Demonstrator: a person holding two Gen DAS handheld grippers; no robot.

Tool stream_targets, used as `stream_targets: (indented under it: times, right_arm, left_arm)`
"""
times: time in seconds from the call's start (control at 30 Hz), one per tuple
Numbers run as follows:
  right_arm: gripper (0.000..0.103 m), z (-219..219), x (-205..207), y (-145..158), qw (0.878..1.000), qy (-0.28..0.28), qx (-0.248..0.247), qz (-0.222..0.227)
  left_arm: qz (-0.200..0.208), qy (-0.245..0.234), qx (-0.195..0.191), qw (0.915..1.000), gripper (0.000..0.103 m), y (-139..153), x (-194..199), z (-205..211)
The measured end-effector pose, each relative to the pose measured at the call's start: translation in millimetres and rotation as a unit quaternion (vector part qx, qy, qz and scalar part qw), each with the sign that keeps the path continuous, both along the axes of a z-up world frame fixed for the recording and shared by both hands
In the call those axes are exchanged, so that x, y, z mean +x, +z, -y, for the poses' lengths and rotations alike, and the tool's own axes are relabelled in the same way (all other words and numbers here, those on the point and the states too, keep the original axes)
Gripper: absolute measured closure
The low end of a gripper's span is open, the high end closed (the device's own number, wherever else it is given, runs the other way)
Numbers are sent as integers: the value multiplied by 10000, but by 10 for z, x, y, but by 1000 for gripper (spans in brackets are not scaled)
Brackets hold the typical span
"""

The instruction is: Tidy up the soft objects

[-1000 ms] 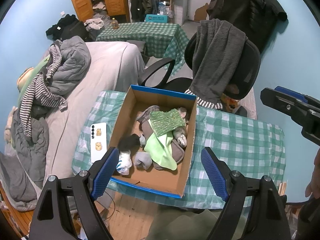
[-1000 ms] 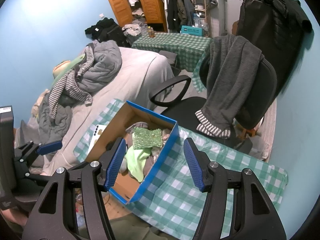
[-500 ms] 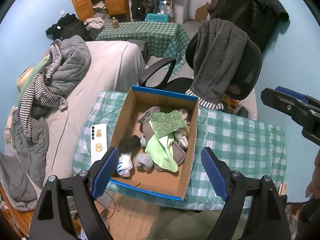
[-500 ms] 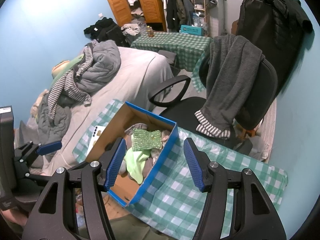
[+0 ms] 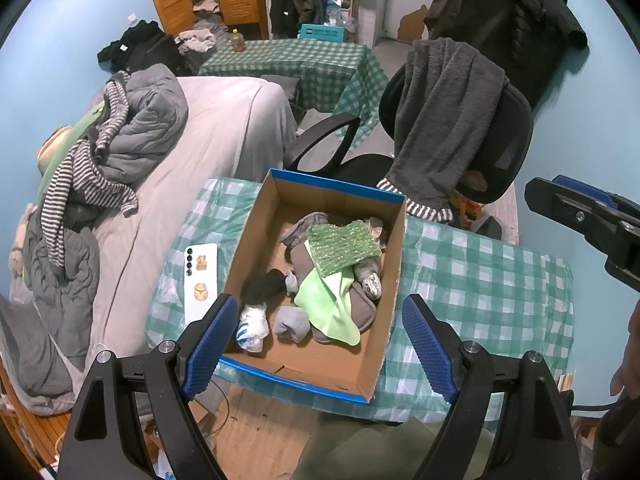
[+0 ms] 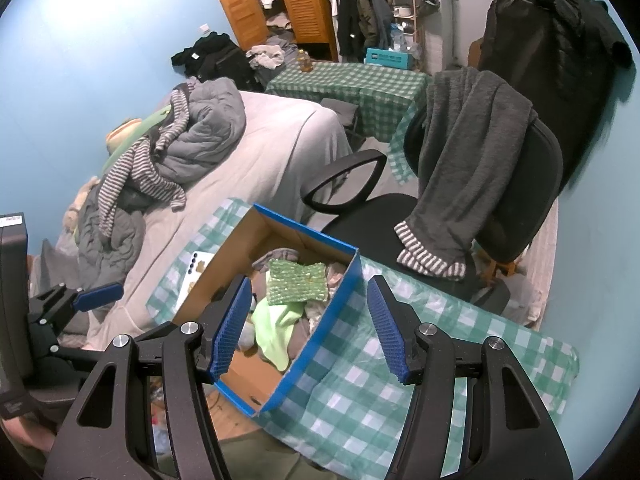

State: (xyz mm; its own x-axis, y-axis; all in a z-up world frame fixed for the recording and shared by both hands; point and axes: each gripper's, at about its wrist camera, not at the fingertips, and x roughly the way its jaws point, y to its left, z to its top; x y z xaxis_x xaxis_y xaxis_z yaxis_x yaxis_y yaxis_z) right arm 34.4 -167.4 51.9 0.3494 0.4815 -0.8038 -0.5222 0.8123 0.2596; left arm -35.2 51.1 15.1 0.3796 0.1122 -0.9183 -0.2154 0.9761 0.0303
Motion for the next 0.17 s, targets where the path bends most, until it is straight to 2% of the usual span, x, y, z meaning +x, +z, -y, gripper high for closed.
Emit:
stream_targets:
  times: [0.17]
  right_arm:
    - [44, -1, 6, 2, 10000, -18, 5, 7]
  left_arm:
    - [2, 8, 20, 10000, 17, -7, 6, -4]
